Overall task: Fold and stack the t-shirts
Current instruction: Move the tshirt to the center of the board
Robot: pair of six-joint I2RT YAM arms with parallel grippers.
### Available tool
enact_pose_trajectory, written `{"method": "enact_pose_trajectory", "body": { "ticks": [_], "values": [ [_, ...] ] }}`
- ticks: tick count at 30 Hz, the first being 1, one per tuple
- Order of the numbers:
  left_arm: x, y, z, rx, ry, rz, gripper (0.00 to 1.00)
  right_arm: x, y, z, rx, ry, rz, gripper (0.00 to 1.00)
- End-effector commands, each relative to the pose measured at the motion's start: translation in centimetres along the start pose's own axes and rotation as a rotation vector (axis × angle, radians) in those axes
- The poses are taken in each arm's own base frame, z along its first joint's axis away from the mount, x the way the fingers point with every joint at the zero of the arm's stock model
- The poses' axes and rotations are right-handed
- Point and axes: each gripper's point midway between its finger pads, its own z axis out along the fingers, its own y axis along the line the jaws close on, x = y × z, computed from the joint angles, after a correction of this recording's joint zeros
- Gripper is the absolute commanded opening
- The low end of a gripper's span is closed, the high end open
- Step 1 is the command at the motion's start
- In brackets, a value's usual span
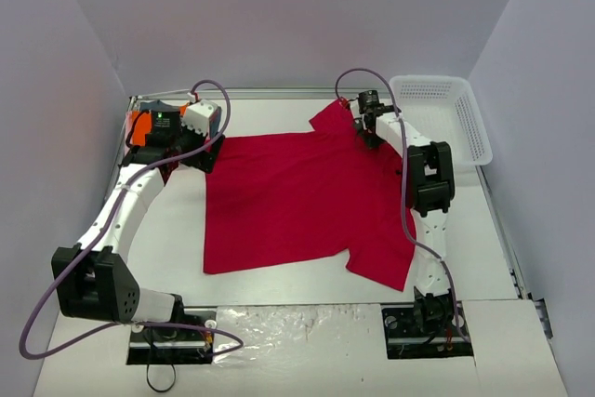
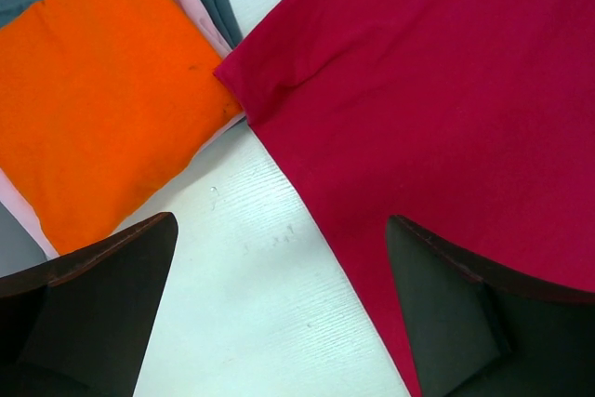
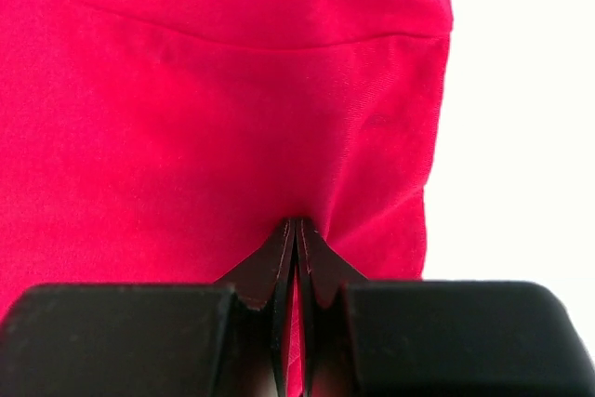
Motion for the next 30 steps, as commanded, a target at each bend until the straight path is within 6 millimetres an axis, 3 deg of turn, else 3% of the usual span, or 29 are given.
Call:
{"method": "enact_pose_trajectory", "body": {
  "ticks": [1, 13, 21, 25, 30],
  "values": [
    [-1.3, 0.0, -0.7, 0.002, -0.044, -0.003, 0.94, 2.9, -1.1, 1.9, 0.030, 0.099, 0.008, 0.00],
    [-1.2, -0.5, 0.0, 0.025, -0.028, -0.004, 0.94, 5.0, -2.5, 3.6, 0.041, 0.146, 0.041, 0.00],
    [-0.6, -0.8, -0.1, 0.026, -0.017, 0.015, 0.94, 5.0, -2.4, 3.6, 0.019, 0.139, 0.039, 0.00],
    [-0.4, -0.9, -0.5, 0.023, -0.012, 0.069, 0.94, 2.7, -2.0, 1.4, -0.022, 0.065, 0.035, 0.00],
    [-1.2, -1.1, -2.3, 0.033, -0.051, 0.143, 0.94, -2.2, -1.6, -5.7, -0.143, -0.119, 0.053, 0.09]
  ]
}}
